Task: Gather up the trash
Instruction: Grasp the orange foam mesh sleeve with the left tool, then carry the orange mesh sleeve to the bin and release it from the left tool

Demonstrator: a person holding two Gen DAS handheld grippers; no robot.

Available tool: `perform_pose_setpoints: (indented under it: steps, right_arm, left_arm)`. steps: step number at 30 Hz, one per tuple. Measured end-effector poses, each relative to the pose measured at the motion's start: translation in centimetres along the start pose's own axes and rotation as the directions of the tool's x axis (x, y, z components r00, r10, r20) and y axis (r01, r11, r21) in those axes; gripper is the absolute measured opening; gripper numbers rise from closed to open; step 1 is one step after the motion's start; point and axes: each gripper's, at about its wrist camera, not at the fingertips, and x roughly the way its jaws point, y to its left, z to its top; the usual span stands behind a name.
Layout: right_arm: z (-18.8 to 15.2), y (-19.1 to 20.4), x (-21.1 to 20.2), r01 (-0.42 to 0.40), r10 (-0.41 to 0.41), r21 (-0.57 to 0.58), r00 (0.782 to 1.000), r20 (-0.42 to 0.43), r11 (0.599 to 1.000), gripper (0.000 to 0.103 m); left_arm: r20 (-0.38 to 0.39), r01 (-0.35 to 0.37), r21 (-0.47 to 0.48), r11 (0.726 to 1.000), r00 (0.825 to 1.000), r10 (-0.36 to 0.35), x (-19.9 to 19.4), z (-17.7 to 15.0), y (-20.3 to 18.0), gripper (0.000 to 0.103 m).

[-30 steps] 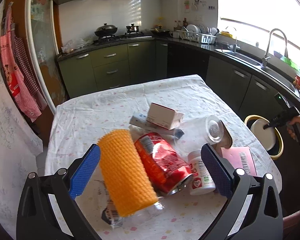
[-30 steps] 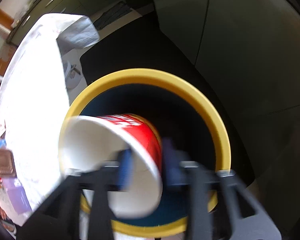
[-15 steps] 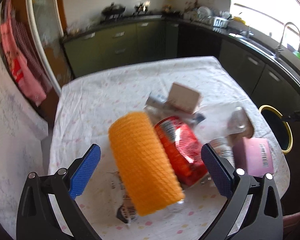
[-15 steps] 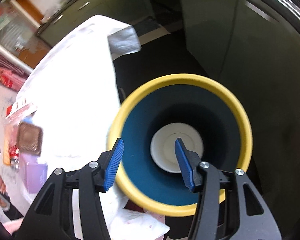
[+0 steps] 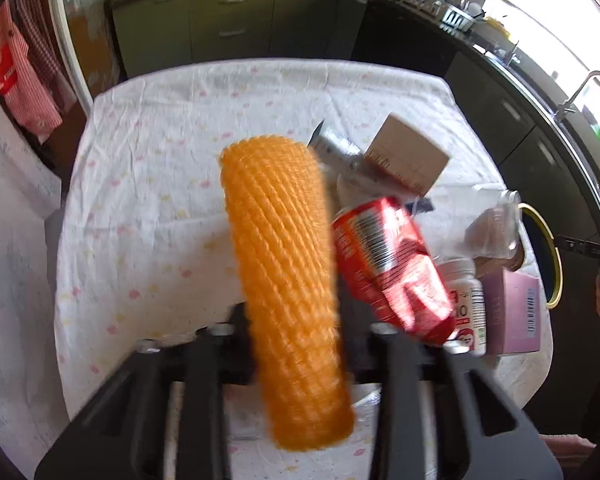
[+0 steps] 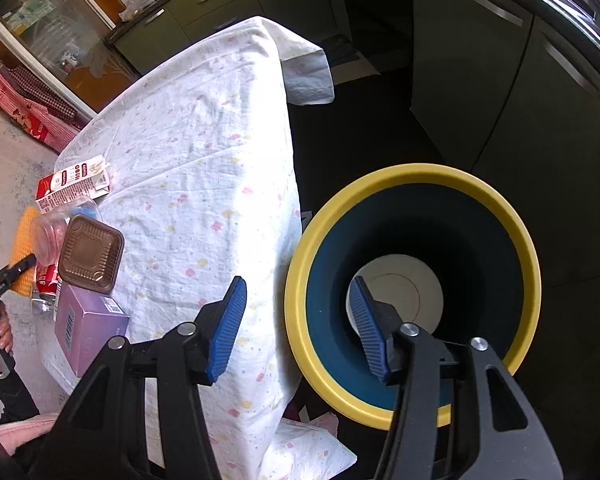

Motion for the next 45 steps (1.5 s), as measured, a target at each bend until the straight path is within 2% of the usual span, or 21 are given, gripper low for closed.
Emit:
perform_pose_setpoints:
  steps: [4,8,10,13,16,18,19,21,23,26,27,30,33,35,37,39,41,45]
  right_arm:
    - [-0.7,-0.1,-0.7,-0.005,0.005,-0.002,1.0,0.011,1.0,0.051]
    - [-1.3,0.0,-1.1,-0.013,0.013,-0.004,1.0,0.026,1.0,0.051]
    - [-1.5,-0.2,-1.4,-0.011,0.012,-0.007,0.999,0.03,1.0,0.051]
    - [-1.7,-0.6,-2.2,0.002,-0.002,-0.003,0.999,0.052,1.0,0.051]
    - [-2.1,-1.5,-3.3,0.001,-0.003,0.015,0.996,0.084,1.0,0.051]
    - [-2.6,-2.2,-4.1,0.013,-0.016,0.026,0.995,0.103,1.0,0.051]
    - [-3.0,-2.6,-4.5,0.024,-0.027,0.03,0.993,0.112,0.999,0.051]
    - [-3.8,-3.5,-5.4,0.04,-0.045,0.039,0.991,0.128,0.998,0.051]
    - [-4.7,-4.4,-6.1,0.054,-0.06,0.051,0.989,0.137,0.997,0.051]
    - [-6.1,-6.1,-7.0,0.081,-0.092,0.075,0.984,0.152,0.994,0.053]
    - [-6.5,-6.6,-7.3,0.083,-0.095,0.084,0.983,0.155,0.993,0.053]
    - [-7.7,-8.5,-7.9,0.095,-0.115,0.12,0.979,0.168,0.988,0.054]
    - [-8.7,-10.4,-8.4,0.109,-0.135,0.15,0.976,0.172,0.983,0.055]
    - [-9.1,-11.3,-8.5,0.11,-0.139,0.164,0.975,0.173,0.98,0.056]
    - [-9.3,-12.2,-8.6,0.111,-0.142,0.179,0.975,0.173,0.978,0.058]
    - [-9.4,-12.7,-8.5,0.108,-0.141,0.184,0.974,0.176,0.977,0.059]
    - [-9.5,-13.0,-8.4,0.104,-0.137,0.184,0.975,0.176,0.977,0.059]
    - [-9.7,-12.9,-8.2,0.1,-0.13,0.173,0.976,0.175,0.98,0.059]
  left_arm:
    - [0.069,-0.023,0.056,0.998,0.997,0.019,-2.2,0.3,-1.5,0.021]
    - [0.129,-0.01,0.098,0.995,0.992,-0.003,-4.6,0.9,-2.7,0.02]
    - [0.144,0.017,0.124,0.992,0.989,-0.035,-5.7,1.1,-3.9,0.02]
    - [0.146,0.077,0.219,0.973,0.983,-0.11,-7.4,1.0,-7.9,0.02]
    - [0.108,0.17,0.341,0.924,0.97,-0.219,-8.1,0.8,-13.7,0.02]
    - [0.059,0.229,0.435,0.871,0.958,-0.281,-7.7,0.3,-18.5,0.02]
    - [0.02,0.265,0.481,0.836,0.95,-0.312,-7.1,0.0,-21.4,0.021]
    - [-0.047,0.319,0.531,0.785,0.936,-0.349,-5.9,-0.4,-25.6,0.021]
    - [-0.118,0.366,0.569,0.736,0.922,-0.368,-4.4,-0.8,-29.9,0.021]
    - [-0.208,0.411,0.599,0.687,0.909,-0.362,-1.8,-1.2,-35.9,0.024]
    - [-0.223,0.407,0.61,0.679,0.911,-0.346,-0.8,-1.2,-37.8,0.027]
    - [-0.249,0.388,0.616,0.686,0.922,-0.297,2.2,-1.1,-41.3,0.033]
    - [-0.262,0.37,0.591,0.717,0.929,-0.263,5.3,-0.3,-43.5,0.041]
    - [-0.252,0.346,0.574,0.742,0.937,-0.242,7.0,0.4,-44.2,0.052]
    - [-0.23,0.317,0.569,0.759,0.947,-0.223,8.1,1.0,-44.5,0.073]
    - [-0.214,0.303,0.561,0.77,0.952,-0.219,8.5,1.7,-44.8,0.074]
    - [-0.215,0.314,0.543,0.779,0.949,-0.232,8.4,2.2,-44.4,0.077]
    - [-0.181,0.321,0.535,0.782,0.947,-0.264,6.7,1.6,-42.9,0.079]
